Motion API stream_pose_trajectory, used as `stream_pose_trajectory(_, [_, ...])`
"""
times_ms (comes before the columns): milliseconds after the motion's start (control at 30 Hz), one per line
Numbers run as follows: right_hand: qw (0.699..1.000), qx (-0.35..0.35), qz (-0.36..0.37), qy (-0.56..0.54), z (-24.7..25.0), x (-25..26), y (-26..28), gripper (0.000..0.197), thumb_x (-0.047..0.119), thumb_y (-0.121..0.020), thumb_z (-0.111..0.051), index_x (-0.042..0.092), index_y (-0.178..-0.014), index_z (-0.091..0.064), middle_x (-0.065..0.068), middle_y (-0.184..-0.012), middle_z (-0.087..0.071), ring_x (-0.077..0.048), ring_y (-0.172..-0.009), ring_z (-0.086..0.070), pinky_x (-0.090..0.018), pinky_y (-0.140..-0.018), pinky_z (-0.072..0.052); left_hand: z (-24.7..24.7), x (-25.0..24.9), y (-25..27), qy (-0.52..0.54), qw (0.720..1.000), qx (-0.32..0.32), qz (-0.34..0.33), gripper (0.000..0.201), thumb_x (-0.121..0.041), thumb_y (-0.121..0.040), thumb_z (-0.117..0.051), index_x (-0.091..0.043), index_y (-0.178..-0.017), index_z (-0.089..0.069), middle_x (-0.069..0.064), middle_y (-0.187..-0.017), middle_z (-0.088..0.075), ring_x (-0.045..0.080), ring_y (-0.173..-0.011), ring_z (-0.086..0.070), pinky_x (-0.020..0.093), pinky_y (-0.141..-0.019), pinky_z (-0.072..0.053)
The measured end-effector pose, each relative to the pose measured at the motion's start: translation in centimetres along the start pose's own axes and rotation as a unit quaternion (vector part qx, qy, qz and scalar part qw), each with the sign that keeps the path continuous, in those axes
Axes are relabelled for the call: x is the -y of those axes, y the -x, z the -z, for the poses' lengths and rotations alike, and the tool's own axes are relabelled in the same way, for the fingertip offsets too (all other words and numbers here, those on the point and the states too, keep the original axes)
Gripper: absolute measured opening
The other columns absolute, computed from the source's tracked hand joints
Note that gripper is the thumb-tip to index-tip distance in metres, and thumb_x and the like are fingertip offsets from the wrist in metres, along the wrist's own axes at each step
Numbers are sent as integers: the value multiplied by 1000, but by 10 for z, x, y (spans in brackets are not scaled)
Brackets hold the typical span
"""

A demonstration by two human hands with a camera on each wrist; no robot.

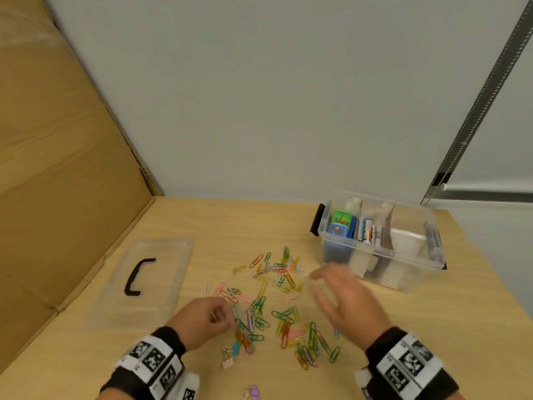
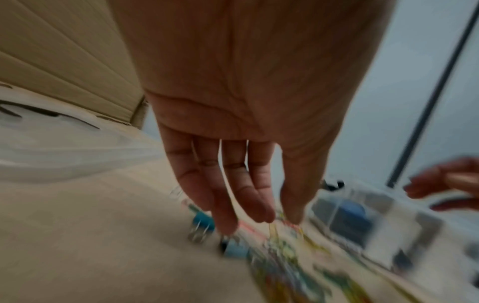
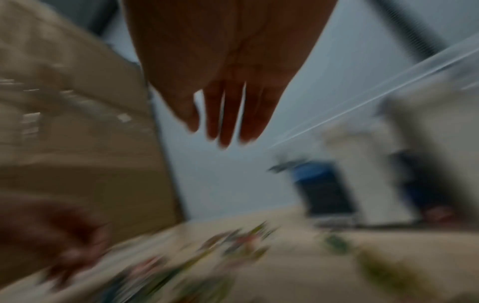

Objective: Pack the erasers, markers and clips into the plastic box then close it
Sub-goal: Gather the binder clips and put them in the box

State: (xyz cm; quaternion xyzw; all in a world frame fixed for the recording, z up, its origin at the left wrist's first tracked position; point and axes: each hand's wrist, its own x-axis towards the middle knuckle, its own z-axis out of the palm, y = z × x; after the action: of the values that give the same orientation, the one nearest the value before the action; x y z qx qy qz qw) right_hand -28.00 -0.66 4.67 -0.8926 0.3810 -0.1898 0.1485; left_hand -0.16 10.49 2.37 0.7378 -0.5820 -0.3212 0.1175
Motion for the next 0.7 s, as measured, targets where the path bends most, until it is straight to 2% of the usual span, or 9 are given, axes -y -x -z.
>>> stream_pose_trajectory(33, [995, 99, 31, -15, -11, 19, 2, 32, 50, -90, -44, 33, -116, -54, 14, -115, -54, -3, -103, -52, -29, -93, -48, -6, 4, 2, 9, 999, 35, -7, 5, -28, -82, -66, -25, -84, -64, -11, -79, -61, -1, -67, -52, 17, -68, -48])
stream_pose_trajectory(100, [959, 268, 89, -31, -38, 46, 4, 36, 50, -87, -55, 30, -117, -54, 9, -113, -55, -9, -98, -54, -30, -86, -49, -16, 10, 5, 13, 995, 91, -26, 20, -34, -73, -74, -24, -85, -62, -12, -79, -59, 0, -67, -52, 26, -74, -51])
stream_pose_trajectory(133, [939, 322, 113, -36, -52, 54, 5, 39, 48, -85, -60, 27, -118, -54, 5, -114, -53, -13, -99, -54, -31, -83, -48, -19, 13, 6, -4, 994, 107, -37, 23, -36, -70, -75, -27, -84, -60, -13, -80, -57, 1, -69, -52, 27, -75, -51])
stream_pose_trajectory(200, [917, 372, 139, -37, -75, 64, 9, 42, 44, -84, -63, 24, -120, -54, 0, -118, -48, -19, -104, -53, -29, -82, -43, -22, 17, 7, -44, 990, 116, -74, 23, -36, -69, -74, -34, -82, -55, -15, -86, -53, 2, -73, -51, 27, -77, -50])
stream_pose_trajectory(300, [920, 372, 120, -24, -90, 73, 14, 33, 34, -87, -62, 20, -116, -59, -3, -115, -45, -21, -97, -52, -25, -74, -35, -24, 22, 6, -74, 983, 107, -131, 23, -33, -73, -71, -36, -84, -52, -17, -88, -47, -1, -73, -46, 21, -74, -45])
stream_pose_trajectory(433, [945, 311, 87, -51, -93, 76, 16, 19, 20, -88, -55, 14, -104, -64, -4, -107, -51, -16, -85, -52, -24, -73, -40, -25, 26, 4, -104, 974, 97, -178, 20, -32, -76, -69, -38, -88, -53, -22, -85, -43, -5, -70, -44, 13, -67, -38])
stream_pose_trajectory(533, [945, 267, -33, -186, -93, 67, 16, 10, 21, -82, -60, 23, -92, -61, 3, -95, -52, -5, -73, -50, -16, -69, -43, -26, 29, 4, -114, 968, 95, -204, 19, -27, -78, -63, -31, -96, -58, -19, -90, -44, -3, -72, -45, 14, -69, -40])
stream_pose_trajectory(600, [899, 231, -147, -342, -92, 62, 14, 12, 18, -77, -58, 21, -88, -56, -1, -85, -57, -8, -67, -55, -22, -68, -48, -27, 32, 3, -118, 965, 95, -213, 21, -22, -79, -59, -28, -100, -59, -16, -96, -45, 2, -77, -47, 21, -76, -45])
stream_pose_trajectory(700, [743, 178, -273, -584, -93, 62, 11, 17, 1, -69, -43, 6, -83, -50, -12, -74, -55, -21, -62, -57, -31, -62, -53, -29, 36, 4, -108, 966, 95, -217, 24, -18, -79, -56, -25, -102, -58, -19, -93, -40, -3, -73, -44, 21, -78, -45])
